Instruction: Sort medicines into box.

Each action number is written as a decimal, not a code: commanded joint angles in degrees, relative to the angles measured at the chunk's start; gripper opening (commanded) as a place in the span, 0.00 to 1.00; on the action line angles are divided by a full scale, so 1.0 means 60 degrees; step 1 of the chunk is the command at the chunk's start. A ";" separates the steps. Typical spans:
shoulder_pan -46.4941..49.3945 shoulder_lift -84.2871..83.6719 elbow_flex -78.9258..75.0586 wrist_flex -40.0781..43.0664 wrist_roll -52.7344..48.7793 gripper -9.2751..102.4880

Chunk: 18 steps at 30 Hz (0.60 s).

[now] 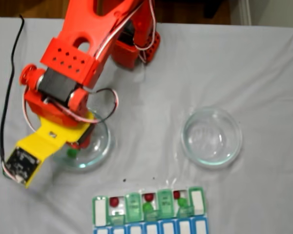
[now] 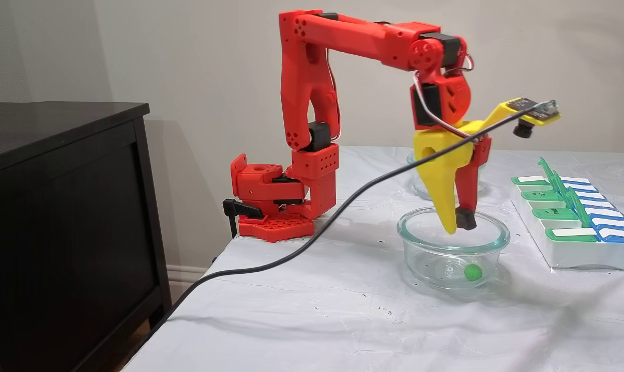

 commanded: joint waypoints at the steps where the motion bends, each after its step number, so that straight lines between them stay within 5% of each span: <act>1: 0.0015 0.1655 0.0850 -0.1128 -0.0015 0.24; 18: -0.0103 0.1216 0.2637 -0.3926 -0.0044 0.24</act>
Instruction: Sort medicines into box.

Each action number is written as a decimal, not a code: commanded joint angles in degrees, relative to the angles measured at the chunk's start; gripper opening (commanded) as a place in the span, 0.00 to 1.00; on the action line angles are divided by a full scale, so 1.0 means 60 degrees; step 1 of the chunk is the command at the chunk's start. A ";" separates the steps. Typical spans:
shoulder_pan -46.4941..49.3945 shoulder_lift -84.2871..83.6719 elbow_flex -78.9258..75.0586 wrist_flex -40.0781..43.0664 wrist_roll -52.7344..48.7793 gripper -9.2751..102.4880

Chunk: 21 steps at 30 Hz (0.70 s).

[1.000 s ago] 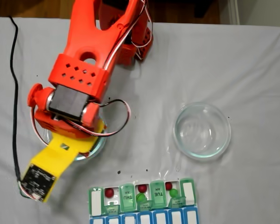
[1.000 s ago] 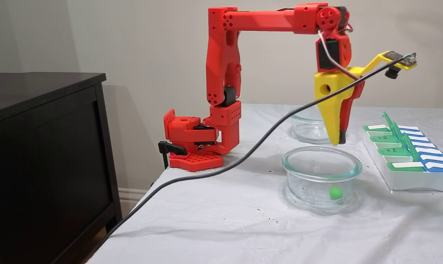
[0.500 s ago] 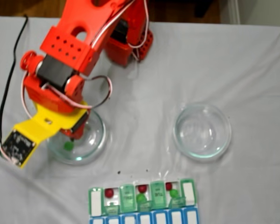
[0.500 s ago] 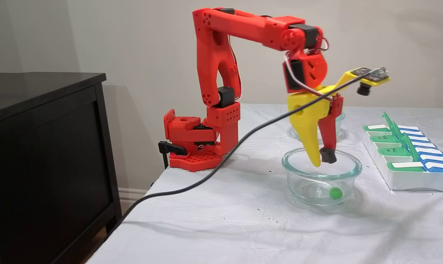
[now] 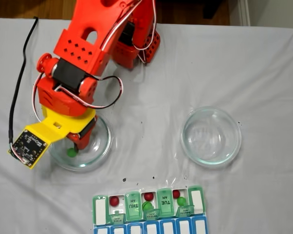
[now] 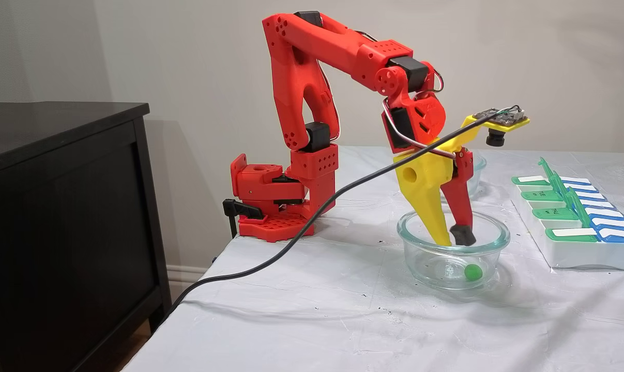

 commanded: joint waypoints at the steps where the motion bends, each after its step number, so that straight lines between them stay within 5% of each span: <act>1: -0.0132 0.0483 0.0088 -0.0762 -0.0059 0.24; 21: -0.0117 0.0381 0.1465 -0.3003 -0.0249 0.25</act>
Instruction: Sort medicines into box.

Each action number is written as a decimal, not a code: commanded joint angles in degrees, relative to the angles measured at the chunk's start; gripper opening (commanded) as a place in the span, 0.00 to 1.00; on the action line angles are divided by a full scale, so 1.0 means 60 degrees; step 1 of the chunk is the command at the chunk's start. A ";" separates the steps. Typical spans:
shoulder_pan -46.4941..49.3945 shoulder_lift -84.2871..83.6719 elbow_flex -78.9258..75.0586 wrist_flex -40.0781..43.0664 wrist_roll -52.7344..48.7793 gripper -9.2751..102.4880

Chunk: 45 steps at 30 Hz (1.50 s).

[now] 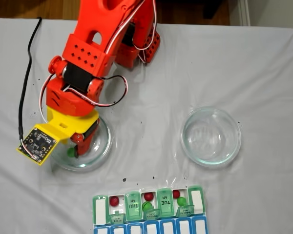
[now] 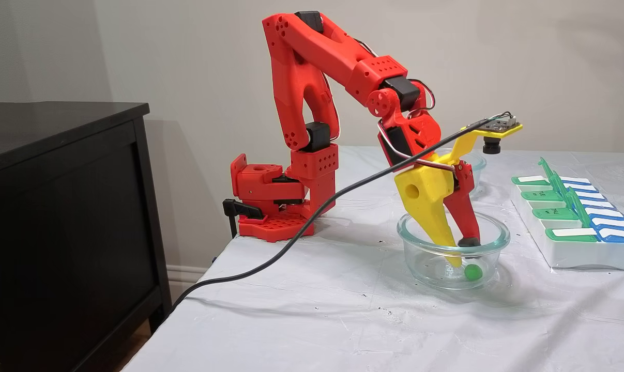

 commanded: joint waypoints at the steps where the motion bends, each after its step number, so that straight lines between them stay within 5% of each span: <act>1: -0.0044 0.0439 0.0103 -0.0659 -0.0044 0.25; 45: 0.0059 0.0059 0.1948 -0.4043 -0.0747 0.24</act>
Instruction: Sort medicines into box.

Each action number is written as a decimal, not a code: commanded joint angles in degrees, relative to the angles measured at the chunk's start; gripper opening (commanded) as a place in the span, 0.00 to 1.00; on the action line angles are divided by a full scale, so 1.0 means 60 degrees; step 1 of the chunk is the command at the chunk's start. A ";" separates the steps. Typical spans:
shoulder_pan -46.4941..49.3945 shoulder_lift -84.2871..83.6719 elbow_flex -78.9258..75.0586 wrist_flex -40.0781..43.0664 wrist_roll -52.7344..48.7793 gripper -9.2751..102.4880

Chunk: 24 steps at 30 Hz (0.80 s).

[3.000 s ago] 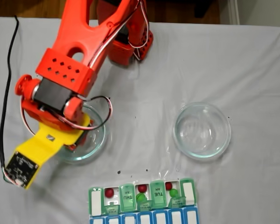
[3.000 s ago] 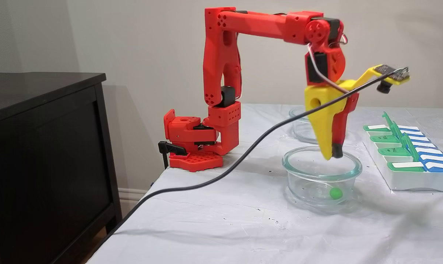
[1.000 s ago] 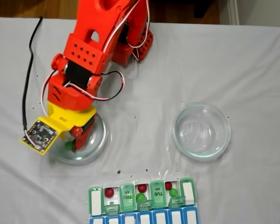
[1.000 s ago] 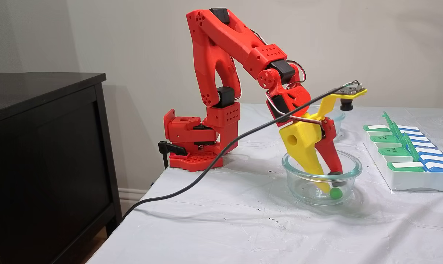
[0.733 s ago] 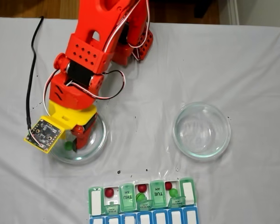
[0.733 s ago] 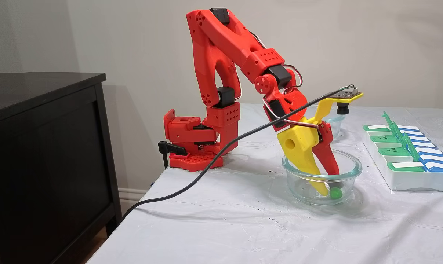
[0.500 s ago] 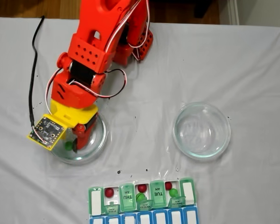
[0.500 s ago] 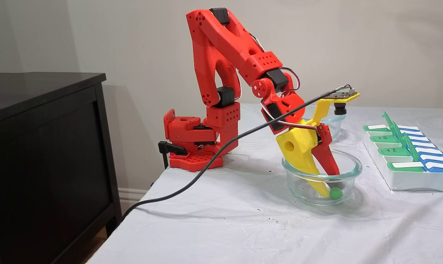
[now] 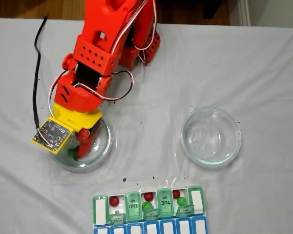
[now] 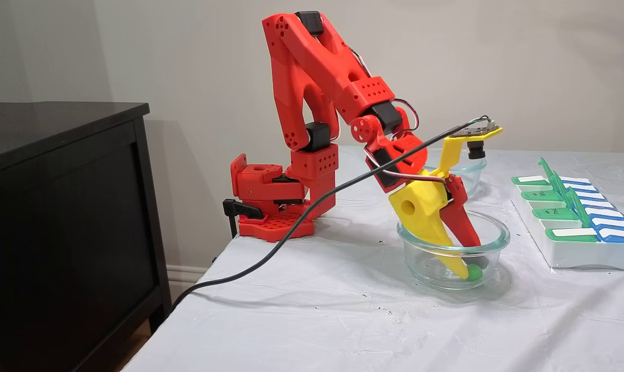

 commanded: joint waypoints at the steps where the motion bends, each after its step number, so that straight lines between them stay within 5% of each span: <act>1: 0.0044 0.0044 -0.0176 -0.0264 -0.0029 0.24; 19: -0.0103 0.0264 0.0249 -0.0044 -0.0396 0.18; 24: -0.0176 -0.0103 0.0220 -0.0498 -0.0249 0.08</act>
